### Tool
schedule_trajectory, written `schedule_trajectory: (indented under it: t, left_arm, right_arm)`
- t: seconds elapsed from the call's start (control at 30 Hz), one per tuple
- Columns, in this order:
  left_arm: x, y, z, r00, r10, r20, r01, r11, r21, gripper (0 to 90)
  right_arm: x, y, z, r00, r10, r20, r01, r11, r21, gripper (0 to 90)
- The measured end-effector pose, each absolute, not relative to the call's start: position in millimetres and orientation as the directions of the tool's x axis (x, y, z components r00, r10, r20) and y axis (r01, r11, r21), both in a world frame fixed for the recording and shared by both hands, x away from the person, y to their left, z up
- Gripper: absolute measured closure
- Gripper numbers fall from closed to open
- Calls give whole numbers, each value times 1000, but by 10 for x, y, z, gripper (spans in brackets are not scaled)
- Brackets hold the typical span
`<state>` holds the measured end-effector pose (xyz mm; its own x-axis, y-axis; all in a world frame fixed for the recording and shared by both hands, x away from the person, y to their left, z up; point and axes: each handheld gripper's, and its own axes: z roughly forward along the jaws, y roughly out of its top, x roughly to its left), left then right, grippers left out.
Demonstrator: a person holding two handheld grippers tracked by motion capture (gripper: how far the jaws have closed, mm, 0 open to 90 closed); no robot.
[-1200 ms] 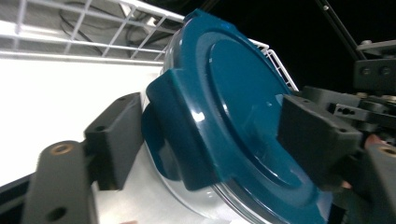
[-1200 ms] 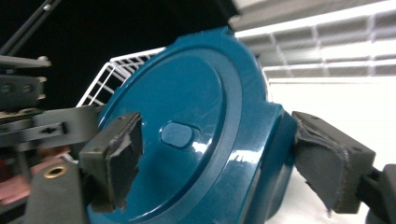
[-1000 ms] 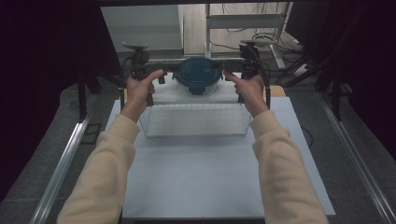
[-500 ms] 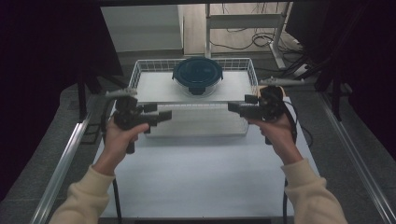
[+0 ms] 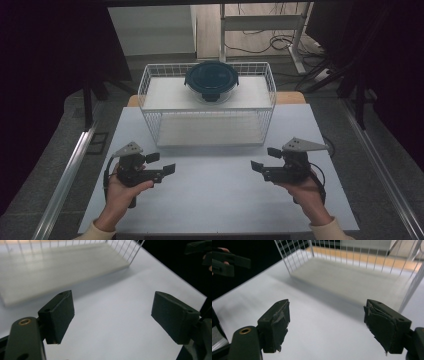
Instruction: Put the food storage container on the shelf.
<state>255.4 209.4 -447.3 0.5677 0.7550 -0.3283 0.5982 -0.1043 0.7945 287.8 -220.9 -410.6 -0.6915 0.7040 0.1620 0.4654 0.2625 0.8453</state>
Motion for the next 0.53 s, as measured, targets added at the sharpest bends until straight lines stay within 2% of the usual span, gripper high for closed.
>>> schedule_trajectory:
  t: [0.3,0.53]
  left_arm:
    - [2458,2118,-4721,543,778,-315,617,-116,778,183]
    - [2445,2117,-4697,537,781,-320,610,-97,787,184]
  right_arm:
    - [2829,-2322,-4624,-670,722,173,535,308,787,226]
    - [2808,-2311,-4594,-672,723,160,503,286,816,216]
